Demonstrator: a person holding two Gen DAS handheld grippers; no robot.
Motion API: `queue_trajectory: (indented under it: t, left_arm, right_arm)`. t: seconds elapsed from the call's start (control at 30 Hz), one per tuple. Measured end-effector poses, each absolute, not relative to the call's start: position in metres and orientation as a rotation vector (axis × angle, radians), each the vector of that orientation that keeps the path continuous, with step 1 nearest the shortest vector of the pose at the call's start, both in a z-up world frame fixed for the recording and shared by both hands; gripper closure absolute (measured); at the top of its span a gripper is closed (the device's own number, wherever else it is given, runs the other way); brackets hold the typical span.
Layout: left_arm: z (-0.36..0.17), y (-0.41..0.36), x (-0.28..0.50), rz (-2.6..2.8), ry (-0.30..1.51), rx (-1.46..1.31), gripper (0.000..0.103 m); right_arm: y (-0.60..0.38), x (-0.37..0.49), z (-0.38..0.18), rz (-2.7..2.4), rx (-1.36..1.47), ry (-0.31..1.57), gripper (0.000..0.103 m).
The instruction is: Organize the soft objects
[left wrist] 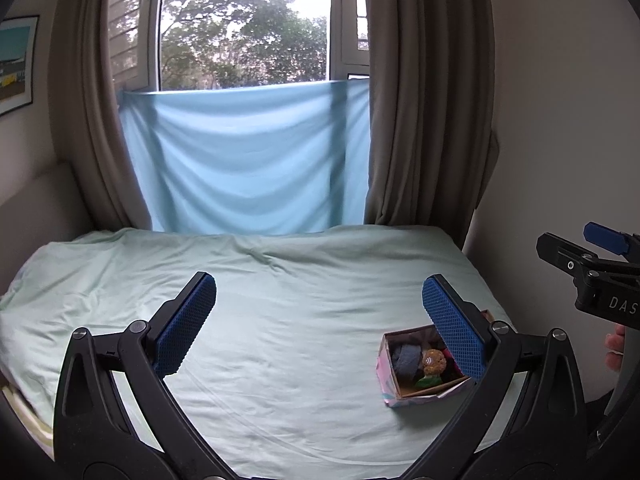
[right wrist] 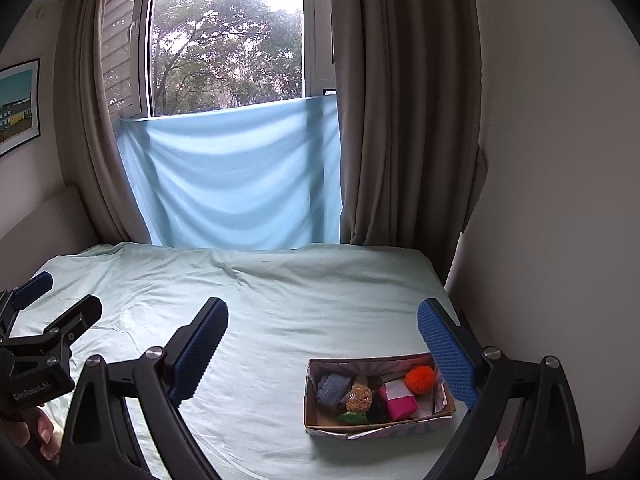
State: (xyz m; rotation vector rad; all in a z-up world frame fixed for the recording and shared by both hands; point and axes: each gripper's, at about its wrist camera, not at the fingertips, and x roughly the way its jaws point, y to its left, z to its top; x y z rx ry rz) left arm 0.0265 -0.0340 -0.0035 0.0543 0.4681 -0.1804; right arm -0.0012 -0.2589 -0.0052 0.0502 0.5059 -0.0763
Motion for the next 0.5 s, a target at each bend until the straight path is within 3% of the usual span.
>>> queue_trajectory:
  t: [0.5]
  left_arm:
    - [-0.0026, -0.0329, 0.0221, -0.184, 0.454, 0.045, 0.0]
  right_arm:
    - [-0.2576, 0.0004, -0.0018, -0.078, 0.045, 0.489, 0.008]
